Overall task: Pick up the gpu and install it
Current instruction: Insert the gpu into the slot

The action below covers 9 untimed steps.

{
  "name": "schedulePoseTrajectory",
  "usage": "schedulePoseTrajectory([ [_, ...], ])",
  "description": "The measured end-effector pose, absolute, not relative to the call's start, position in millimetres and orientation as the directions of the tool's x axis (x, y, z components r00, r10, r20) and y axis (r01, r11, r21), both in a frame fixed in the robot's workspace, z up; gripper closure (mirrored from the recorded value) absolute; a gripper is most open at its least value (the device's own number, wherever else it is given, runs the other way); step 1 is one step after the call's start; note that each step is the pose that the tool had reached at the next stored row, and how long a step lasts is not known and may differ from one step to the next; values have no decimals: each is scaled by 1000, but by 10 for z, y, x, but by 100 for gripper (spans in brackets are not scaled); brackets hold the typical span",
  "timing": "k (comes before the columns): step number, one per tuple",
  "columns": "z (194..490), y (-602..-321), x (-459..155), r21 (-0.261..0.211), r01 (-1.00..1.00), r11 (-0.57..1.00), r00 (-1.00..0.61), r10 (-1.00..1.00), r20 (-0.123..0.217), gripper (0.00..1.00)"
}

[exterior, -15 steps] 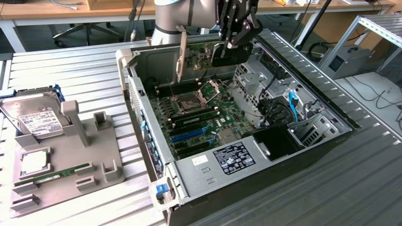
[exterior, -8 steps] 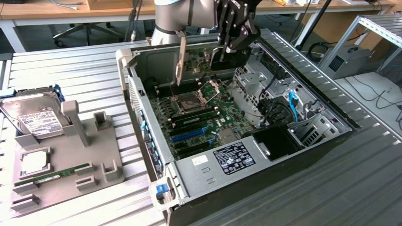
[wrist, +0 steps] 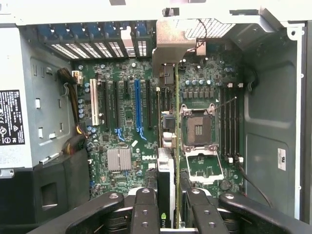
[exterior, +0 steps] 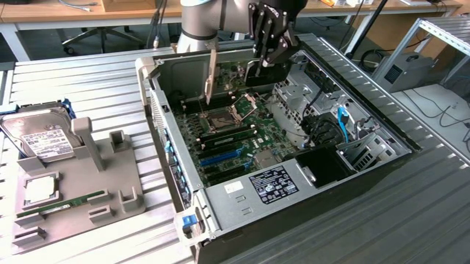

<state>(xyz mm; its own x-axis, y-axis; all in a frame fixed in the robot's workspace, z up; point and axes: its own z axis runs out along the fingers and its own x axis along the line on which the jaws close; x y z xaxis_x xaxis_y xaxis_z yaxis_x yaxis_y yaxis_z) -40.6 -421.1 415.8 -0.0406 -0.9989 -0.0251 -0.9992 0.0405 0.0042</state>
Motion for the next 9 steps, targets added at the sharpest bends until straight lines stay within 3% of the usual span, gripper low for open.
schedulePoseTrajectory([
  [9, 4055, -4211, -408, 4, -999, 40, -41, -999, -25, 73],
])
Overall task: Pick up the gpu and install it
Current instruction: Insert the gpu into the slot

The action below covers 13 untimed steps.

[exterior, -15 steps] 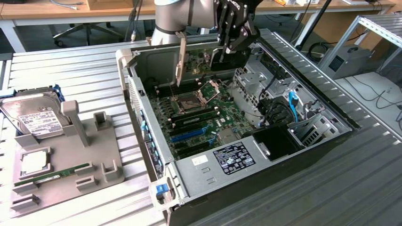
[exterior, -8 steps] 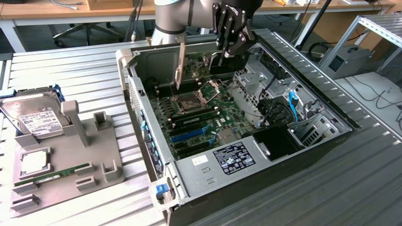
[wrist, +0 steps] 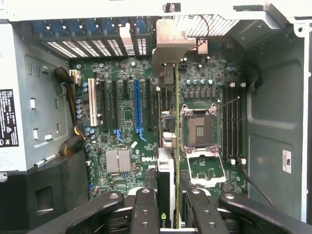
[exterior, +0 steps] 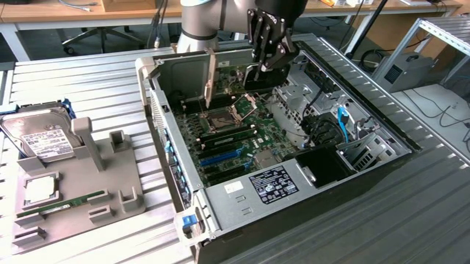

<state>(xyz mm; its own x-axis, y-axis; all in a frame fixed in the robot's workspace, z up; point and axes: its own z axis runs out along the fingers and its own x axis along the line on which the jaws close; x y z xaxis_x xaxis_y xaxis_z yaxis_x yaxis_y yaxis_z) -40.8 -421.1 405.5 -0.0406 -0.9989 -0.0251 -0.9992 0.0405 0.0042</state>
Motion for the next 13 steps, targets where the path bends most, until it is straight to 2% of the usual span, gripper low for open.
schedulePoseTrajectory([
  [13, 3941, -4211, -410, 4, -999, 41, -41, -999, -25, 73],
])
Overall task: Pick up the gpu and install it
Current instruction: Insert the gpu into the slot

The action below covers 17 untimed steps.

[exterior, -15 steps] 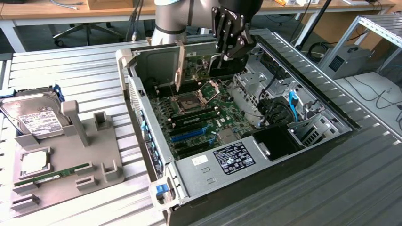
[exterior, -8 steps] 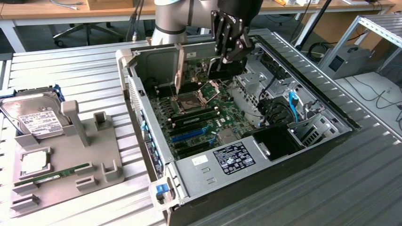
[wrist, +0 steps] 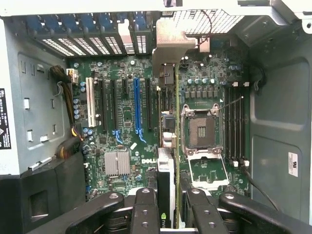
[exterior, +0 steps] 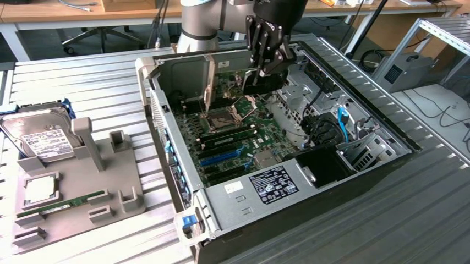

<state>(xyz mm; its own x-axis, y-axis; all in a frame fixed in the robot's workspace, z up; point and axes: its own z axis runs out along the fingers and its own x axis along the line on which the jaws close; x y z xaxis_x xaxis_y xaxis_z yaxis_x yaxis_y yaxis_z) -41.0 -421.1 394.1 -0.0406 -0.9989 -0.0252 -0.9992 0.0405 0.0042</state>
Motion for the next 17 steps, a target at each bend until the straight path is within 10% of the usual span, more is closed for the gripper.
schedulePoseTrajectory([
  [17, 3792, -4211, -414, 4, -999, 40, -41, -999, -25, 73],
])
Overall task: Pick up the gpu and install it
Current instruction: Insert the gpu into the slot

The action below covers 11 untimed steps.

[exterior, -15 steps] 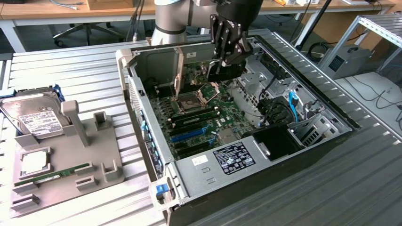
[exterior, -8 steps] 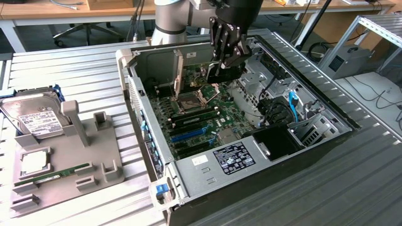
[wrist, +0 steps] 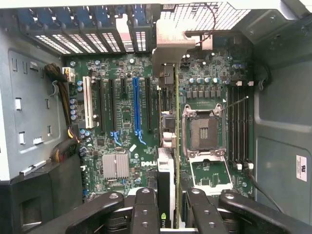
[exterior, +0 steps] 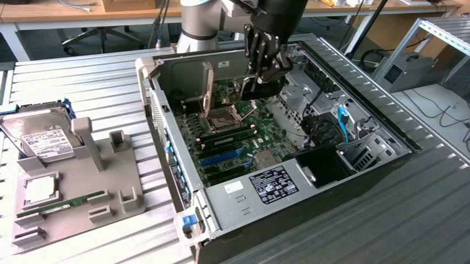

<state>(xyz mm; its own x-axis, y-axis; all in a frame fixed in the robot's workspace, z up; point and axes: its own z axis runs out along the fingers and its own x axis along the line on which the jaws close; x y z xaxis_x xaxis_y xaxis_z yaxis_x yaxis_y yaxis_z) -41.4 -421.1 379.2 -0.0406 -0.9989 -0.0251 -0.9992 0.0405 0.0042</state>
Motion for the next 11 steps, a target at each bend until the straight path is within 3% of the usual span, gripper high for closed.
schedulePoseTrajectory([
  [11, 3677, -4211, -419, 4, -999, 40, -41, -999, -25, 73],
])
